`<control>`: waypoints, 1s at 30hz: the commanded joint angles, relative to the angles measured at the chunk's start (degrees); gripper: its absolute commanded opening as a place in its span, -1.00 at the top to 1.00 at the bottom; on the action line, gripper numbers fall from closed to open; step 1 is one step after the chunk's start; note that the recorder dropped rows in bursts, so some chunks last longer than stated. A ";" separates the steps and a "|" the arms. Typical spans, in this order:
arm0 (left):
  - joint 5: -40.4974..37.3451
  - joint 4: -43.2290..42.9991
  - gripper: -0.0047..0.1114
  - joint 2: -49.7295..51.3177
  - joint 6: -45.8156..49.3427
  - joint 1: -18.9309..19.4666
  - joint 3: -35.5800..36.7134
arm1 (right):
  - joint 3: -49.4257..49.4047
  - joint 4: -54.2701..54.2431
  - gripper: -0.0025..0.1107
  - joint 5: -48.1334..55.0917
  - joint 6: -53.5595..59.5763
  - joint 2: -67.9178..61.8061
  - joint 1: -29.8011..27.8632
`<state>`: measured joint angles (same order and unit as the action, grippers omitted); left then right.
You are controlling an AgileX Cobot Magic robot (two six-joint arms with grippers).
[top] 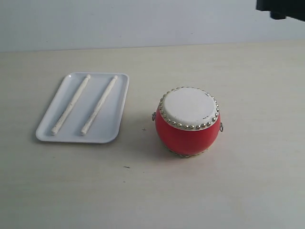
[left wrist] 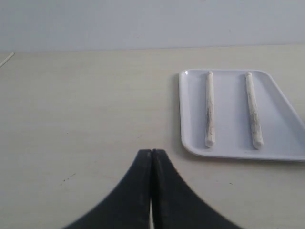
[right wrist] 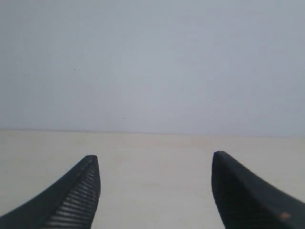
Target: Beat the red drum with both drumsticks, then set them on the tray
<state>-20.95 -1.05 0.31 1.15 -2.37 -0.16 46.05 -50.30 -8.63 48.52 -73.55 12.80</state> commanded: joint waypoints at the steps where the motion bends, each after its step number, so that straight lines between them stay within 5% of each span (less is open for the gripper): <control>1: 0.44 0.12 0.92 -0.31 -0.10 0.05 0.16 | -8.58 -0.04 -0.16 -2.58 -0.20 14.03 -0.49; 11: 0.44 0.12 0.92 -0.31 -0.10 0.05 0.16 | -22.27 -0.30 -0.16 -2.58 0.42 49.99 -0.60; 19: 0.33 0.12 0.92 -0.31 -0.11 0.05 0.16 | -27.14 0.09 -0.16 -2.47 0.37 60.81 -0.60; 22: 0.41 0.12 0.92 -0.31 0.03 0.05 0.16 | -29.38 6.78 -0.16 -2.47 -1.94 60.90 -0.60; 30: 0.41 0.12 0.92 -0.31 0.03 0.05 0.16 | -36.37 36.59 -0.16 -2.36 -29.41 62.71 -6.46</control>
<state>-20.95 -1.05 0.31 1.15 -2.37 -0.16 11.63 -22.80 -11.21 27.83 -11.75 8.42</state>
